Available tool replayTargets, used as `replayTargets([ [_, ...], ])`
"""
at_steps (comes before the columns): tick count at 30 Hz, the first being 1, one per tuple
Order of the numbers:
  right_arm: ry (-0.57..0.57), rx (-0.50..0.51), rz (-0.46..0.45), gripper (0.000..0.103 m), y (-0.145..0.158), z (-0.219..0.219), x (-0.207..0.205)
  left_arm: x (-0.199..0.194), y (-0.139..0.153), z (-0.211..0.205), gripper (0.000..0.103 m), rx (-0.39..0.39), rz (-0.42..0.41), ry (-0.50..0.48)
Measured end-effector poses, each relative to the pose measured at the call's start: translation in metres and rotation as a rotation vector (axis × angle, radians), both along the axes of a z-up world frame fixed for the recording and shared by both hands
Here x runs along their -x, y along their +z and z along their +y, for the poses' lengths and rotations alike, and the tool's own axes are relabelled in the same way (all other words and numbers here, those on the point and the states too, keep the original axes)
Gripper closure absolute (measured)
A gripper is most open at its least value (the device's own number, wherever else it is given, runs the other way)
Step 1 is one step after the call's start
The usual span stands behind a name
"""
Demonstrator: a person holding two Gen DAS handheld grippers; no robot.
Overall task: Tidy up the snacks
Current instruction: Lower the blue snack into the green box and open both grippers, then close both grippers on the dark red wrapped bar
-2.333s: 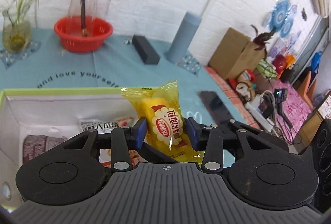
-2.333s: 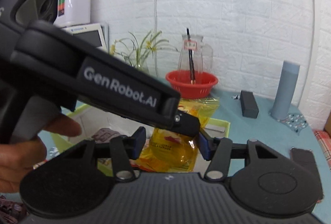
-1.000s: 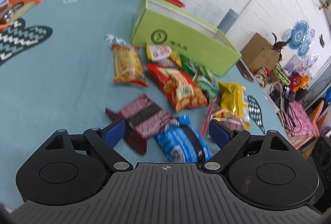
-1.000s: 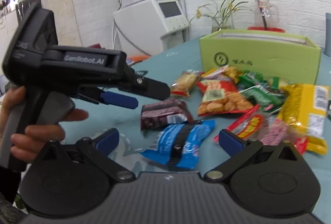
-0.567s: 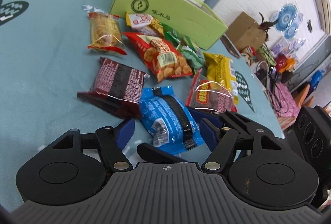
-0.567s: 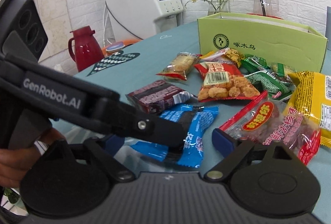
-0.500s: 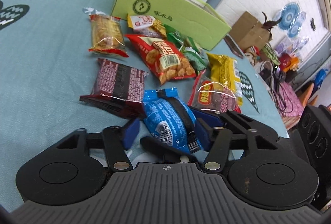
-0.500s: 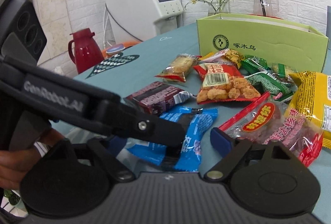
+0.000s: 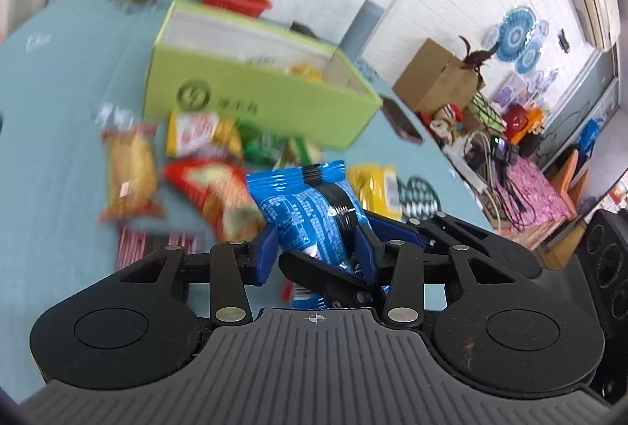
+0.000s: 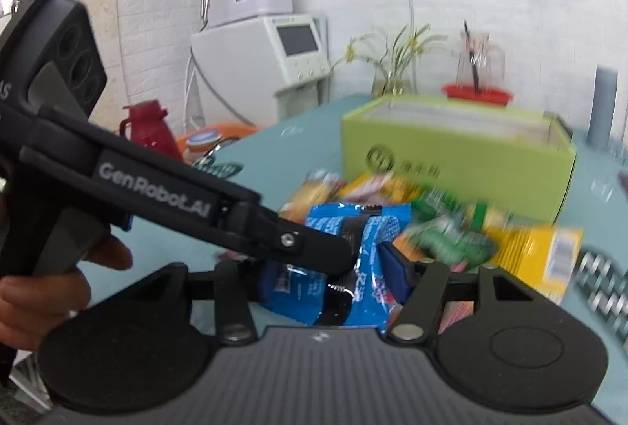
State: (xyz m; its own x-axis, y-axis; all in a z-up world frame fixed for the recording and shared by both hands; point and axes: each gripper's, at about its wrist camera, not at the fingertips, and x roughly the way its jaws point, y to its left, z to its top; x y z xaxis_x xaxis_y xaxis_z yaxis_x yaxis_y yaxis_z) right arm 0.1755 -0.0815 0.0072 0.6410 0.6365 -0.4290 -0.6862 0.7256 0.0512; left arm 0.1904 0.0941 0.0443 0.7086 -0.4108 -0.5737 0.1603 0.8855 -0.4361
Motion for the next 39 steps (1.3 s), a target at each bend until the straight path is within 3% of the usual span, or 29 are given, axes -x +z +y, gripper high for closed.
replayTargets([
  [6, -0.051, -0.017, -0.06, 0.037, 0.023, -0.017, -0.082, -0.096, 0.031, -0.017, 0.081, -0.006, -0.051, -0.04],
  [12, -0.078, -0.006, -0.039, 0.037, 0.042, -0.019, -0.186, -0.192, 0.045, -0.024, 0.081, -0.044, -0.059, -0.041],
  [20, -0.002, 0.056, 0.061, 0.037, 0.011, 0.027, -0.264, -0.254, 0.006, 0.012, 0.081, -0.1, 0.045, 0.042],
  [23, 0.014, 0.053, 0.095, 0.034, 0.002, 0.037, -0.272, -0.258, -0.007, 0.02, 0.076, -0.103, 0.051, 0.043],
  [25, 0.002, 0.03, 0.109, 0.025, 0.001, 0.034, -0.273, -0.252, -0.006, 0.022, 0.054, -0.106, 0.029, 0.042],
  [27, -0.012, 0.011, 0.098, 0.019, 0.003, 0.028, -0.266, -0.237, 0.002, 0.021, 0.043, -0.116, -0.024, 0.041],
  [29, -0.025, -0.024, 0.085, 0.007, 0.01, 0.016, -0.254, -0.221, 0.011, 0.016, 0.041, -0.158, -0.071, 0.051],
  [39, -0.074, -0.033, -0.059, 0.001, 0.035, -0.025, -0.145, -0.145, 0.038, -0.005, 0.034, -0.174, -0.157, 0.022],
])
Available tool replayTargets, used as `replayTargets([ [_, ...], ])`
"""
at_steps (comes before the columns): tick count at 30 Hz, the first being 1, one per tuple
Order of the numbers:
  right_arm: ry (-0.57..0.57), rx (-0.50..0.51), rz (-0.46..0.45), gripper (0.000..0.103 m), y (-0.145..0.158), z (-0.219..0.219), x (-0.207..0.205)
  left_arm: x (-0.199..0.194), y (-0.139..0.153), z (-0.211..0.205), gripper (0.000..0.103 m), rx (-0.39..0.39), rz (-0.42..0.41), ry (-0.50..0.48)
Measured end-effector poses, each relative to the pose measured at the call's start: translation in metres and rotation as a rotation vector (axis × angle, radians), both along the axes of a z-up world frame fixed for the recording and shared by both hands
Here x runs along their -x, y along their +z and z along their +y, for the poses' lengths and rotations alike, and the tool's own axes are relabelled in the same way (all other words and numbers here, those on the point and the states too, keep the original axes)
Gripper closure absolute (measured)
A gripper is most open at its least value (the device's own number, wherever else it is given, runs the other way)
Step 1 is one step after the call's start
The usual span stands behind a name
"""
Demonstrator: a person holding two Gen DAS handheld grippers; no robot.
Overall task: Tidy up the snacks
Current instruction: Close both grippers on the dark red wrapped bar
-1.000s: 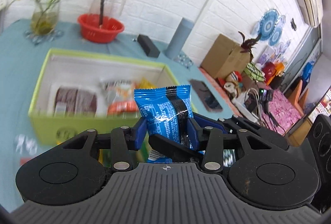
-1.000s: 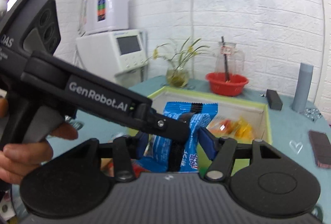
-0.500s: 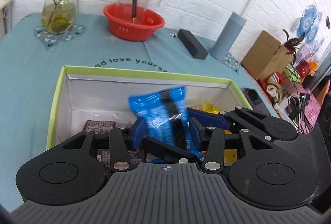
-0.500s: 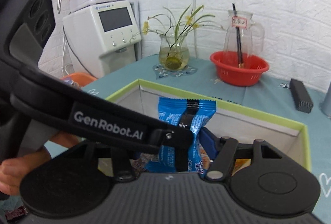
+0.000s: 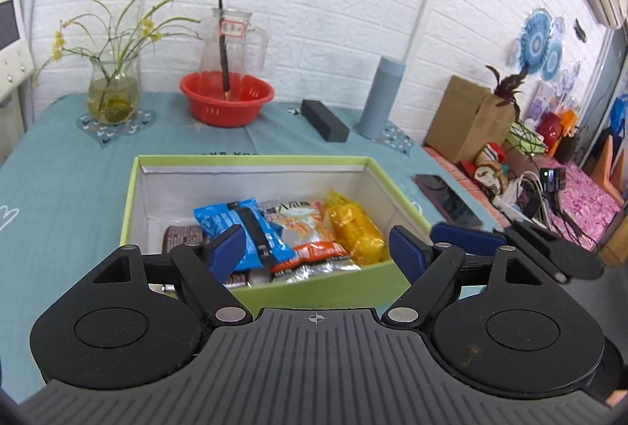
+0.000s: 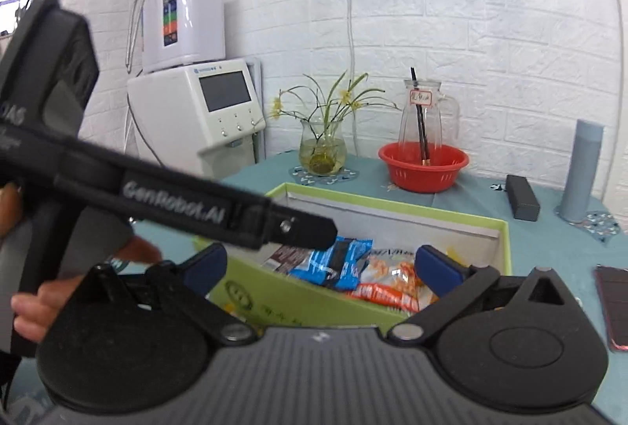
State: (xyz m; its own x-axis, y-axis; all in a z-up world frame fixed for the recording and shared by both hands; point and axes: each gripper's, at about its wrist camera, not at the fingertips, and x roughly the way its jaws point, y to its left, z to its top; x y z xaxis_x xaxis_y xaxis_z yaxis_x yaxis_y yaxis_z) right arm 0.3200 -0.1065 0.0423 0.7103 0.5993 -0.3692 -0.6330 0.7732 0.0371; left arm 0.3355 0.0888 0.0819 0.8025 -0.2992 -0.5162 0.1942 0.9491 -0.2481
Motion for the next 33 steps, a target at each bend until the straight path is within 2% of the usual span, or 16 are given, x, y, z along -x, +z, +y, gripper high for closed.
replayTargets([
  [5, 0.002, -0.01, 0.005, 0.001, -0.01, -0.009, 0.053, 0.045, -0.003, 0.006, 0.033, 0.022, -0.008, 0.022],
  [9, 0.027, -0.021, 0.055, 0.001, -0.032, -0.005, 0.091, 0.086, -0.022, 0.031, 0.028, 0.07, 0.008, 0.093],
  [15, 0.171, -0.052, 0.208, 0.001, -0.066, 0.029, 0.132, 0.137, -0.068, 0.077, 0.03, 0.182, 0.133, 0.208],
  [20, 0.291, -0.01, 0.264, 0.001, -0.084, 0.07, 0.142, 0.159, -0.095, 0.097, 0.032, 0.182, 0.224, 0.242],
  [25, 0.299, 0.034, 0.307, 0.001, -0.094, 0.093, 0.128, 0.158, -0.105, 0.095, 0.033, 0.188, 0.249, 0.173],
  [28, 0.317, 0.039, 0.326, 0.001, -0.094, 0.098, 0.12, 0.154, -0.105, 0.093, 0.037, 0.168, 0.248, 0.143],
  [31, 0.343, 0.079, 0.307, 0.001, -0.093, 0.104, 0.119, 0.153, -0.104, 0.092, 0.036, 0.216, 0.242, 0.02],
  [33, 0.37, 0.09, 0.303, 0.001, -0.093, 0.104, 0.119, 0.156, -0.103, 0.088, 0.036, 0.195, 0.233, 0.005],
])
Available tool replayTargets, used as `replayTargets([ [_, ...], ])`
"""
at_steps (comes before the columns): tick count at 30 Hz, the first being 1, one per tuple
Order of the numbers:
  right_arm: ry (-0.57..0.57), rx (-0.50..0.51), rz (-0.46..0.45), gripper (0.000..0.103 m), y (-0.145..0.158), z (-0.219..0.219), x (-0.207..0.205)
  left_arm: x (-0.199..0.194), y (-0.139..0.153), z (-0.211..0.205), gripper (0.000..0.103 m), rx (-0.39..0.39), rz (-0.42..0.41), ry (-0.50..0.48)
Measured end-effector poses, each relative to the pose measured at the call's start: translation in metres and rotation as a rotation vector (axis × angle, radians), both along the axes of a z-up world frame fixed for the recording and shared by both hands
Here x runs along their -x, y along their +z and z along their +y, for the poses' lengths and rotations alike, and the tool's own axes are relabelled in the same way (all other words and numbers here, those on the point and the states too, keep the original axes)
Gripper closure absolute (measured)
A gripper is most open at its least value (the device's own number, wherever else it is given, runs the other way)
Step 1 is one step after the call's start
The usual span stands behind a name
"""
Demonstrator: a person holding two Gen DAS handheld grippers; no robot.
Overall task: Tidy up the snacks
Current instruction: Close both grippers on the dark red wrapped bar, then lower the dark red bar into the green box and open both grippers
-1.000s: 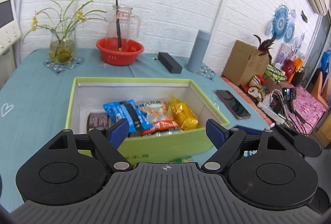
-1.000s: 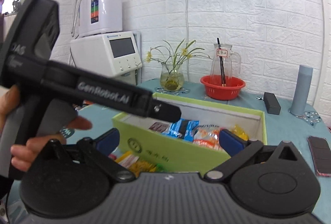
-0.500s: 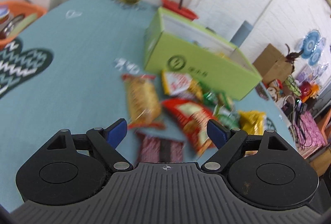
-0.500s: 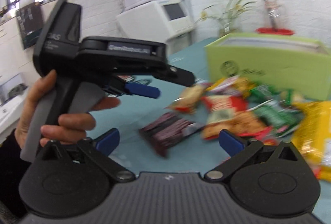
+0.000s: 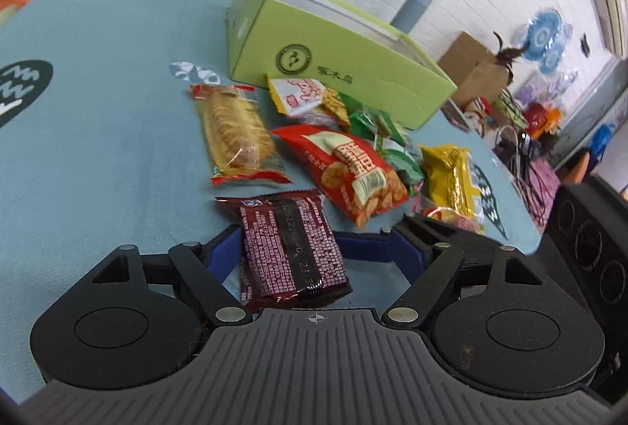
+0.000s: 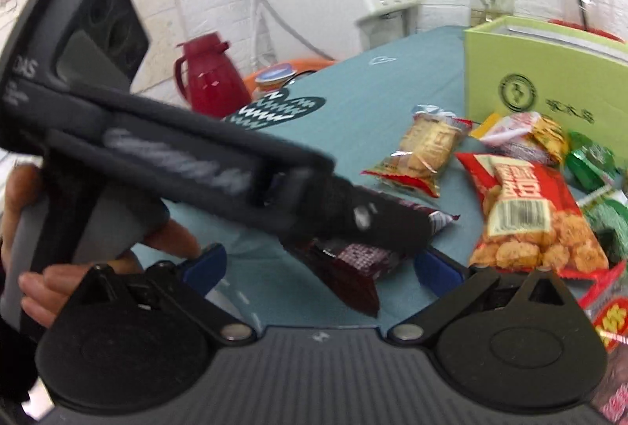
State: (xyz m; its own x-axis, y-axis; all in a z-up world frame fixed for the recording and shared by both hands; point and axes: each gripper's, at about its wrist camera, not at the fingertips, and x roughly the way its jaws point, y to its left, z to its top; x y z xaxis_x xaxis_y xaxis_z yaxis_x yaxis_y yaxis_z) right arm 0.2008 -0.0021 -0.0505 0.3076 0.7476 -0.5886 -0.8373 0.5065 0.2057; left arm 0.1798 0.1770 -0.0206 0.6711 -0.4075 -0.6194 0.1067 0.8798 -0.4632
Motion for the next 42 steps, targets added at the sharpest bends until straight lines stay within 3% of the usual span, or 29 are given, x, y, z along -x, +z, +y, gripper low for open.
replayTargets([
  [5, -0.05, 0.005, -0.006, 0.001, -0.001, 0.0, 0.0, -0.001, 0.0, 0.004, 0.037, -0.047, 0.009, 0.07],
  [15, -0.108, 0.039, -0.049, 0.001, -0.003, 0.004, -0.002, -0.006, -0.005, 0.005, 0.045, -0.056, 0.014, 0.053],
  [17, -0.096, 0.044, -0.053, 0.002, -0.004, 0.005, -0.006, -0.007, -0.005, 0.005, 0.061, -0.061, 0.018, 0.059],
  [18, -0.087, 0.051, -0.069, 0.004, -0.004, 0.006, -0.004, -0.007, -0.006, 0.005, 0.078, -0.043, 0.028, 0.048],
  [20, -0.093, 0.074, -0.12, 0.033, 0.0, 0.006, 0.001, -0.003, -0.003, 0.007, 0.086, -0.034, 0.032, 0.067],
  [22, -0.074, 0.037, -0.082, 0.035, 0.009, 0.0, -0.002, 0.005, 0.007, 0.006, 0.086, -0.039, 0.013, 0.075],
  [26, -0.064, -0.007, -0.14, 0.035, 0.033, -0.004, -0.003, 0.006, 0.036, 0.007, 0.085, -0.048, -0.054, 0.091],
  [30, -0.074, -0.033, -0.248, 0.034, 0.061, -0.004, -0.028, -0.028, 0.073, 0.008, 0.087, -0.07, -0.139, 0.094],
  [34, -0.131, -0.025, -0.318, 0.034, 0.084, 0.001, -0.087, -0.099, 0.101, 0.003, 0.086, -0.104, -0.181, 0.061],
  [38, -0.181, -0.005, -0.306, 0.034, 0.097, 0.005, -0.152, -0.167, 0.113, -0.005, 0.087, -0.145, -0.179, 0.033],
  [42, -0.199, 0.049, -0.266, 0.033, 0.093, 0.011, -0.202, -0.222, 0.103, -0.012, 0.086, -0.202, -0.142, 0.032],
])
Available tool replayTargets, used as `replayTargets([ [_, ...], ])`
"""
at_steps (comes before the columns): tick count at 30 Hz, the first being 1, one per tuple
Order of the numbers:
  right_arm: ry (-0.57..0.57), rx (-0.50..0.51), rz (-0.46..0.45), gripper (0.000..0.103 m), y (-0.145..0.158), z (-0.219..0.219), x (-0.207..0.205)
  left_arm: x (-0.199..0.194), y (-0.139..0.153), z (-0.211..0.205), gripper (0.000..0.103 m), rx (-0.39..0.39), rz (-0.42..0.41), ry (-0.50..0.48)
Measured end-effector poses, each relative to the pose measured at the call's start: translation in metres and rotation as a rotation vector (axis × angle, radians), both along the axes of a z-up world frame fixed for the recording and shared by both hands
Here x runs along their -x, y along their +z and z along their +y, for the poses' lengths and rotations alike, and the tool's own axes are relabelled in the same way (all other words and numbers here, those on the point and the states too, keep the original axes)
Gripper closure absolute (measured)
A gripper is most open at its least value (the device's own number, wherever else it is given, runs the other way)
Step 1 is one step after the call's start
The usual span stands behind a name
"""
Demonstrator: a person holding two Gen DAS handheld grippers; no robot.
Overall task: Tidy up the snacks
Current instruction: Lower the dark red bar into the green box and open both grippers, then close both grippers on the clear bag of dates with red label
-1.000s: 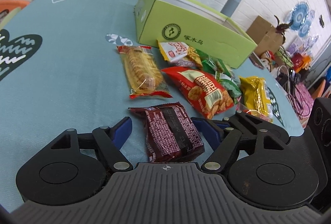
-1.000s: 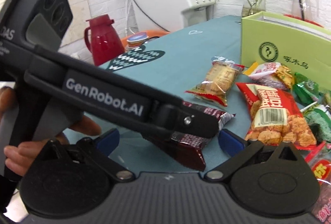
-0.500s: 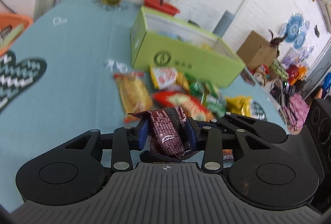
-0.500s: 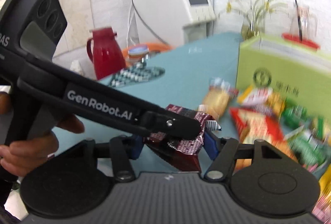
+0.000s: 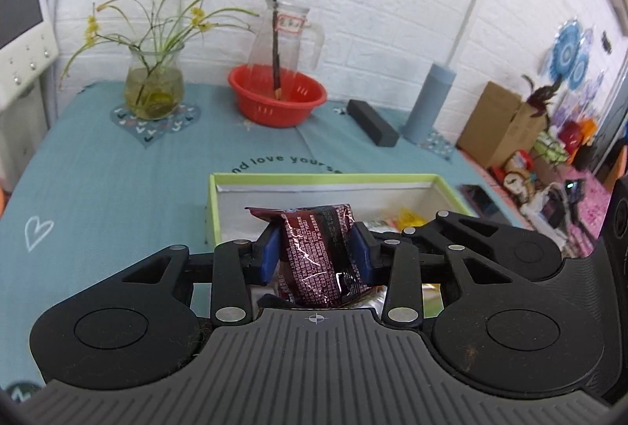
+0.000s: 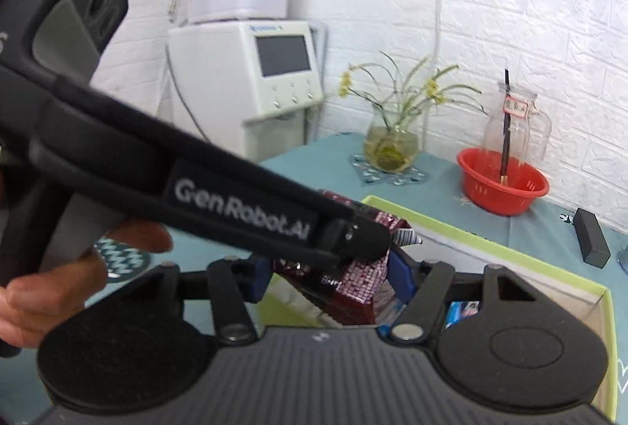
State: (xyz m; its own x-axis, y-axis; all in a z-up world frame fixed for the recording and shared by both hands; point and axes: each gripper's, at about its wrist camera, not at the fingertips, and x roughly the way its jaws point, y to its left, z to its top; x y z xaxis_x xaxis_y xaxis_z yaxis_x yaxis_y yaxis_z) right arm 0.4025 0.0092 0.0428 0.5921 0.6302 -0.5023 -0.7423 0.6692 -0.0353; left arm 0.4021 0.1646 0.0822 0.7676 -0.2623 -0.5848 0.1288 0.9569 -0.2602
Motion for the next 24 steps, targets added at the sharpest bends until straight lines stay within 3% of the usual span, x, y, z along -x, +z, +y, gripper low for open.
replayTargets([
  [3, 0.005, 0.022, 0.055, 0.033, -0.012, 0.01, -0.03, -0.024, -0.016, 0.0, 0.083, -0.033, 0.03, 0.001],
  [7, 0.029, 0.0, 0.117, 0.029, -0.024, 0.01, -0.041, -0.031, -0.023, 0.009, 0.052, -0.063, 0.002, 0.033],
  [10, 0.019, -0.03, 0.063, 0.022, -0.011, -0.003, -0.029, -0.009, -0.005, 0.011, 0.042, -0.069, -0.078, 0.058],
  [13, 0.011, -0.086, -0.017, 0.009, 0.009, -0.036, 0.003, 0.027, 0.014, 0.004, 0.032, -0.059, -0.152, 0.043],
  [17, -0.02, -0.129, -0.069, 0.01, 0.018, -0.081, 0.059, 0.08, 0.021, -0.015, 0.028, -0.019, -0.2, -0.005],
  [20, -0.055, -0.142, -0.049, 0.01, 0.006, -0.109, 0.108, 0.116, 0.009, -0.034, 0.028, 0.027, -0.178, -0.046],
  [24, -0.093, -0.15, 0.054, 0.01, -0.025, -0.139, 0.165, 0.157, -0.028, -0.059, 0.028, 0.089, -0.072, -0.085],
])
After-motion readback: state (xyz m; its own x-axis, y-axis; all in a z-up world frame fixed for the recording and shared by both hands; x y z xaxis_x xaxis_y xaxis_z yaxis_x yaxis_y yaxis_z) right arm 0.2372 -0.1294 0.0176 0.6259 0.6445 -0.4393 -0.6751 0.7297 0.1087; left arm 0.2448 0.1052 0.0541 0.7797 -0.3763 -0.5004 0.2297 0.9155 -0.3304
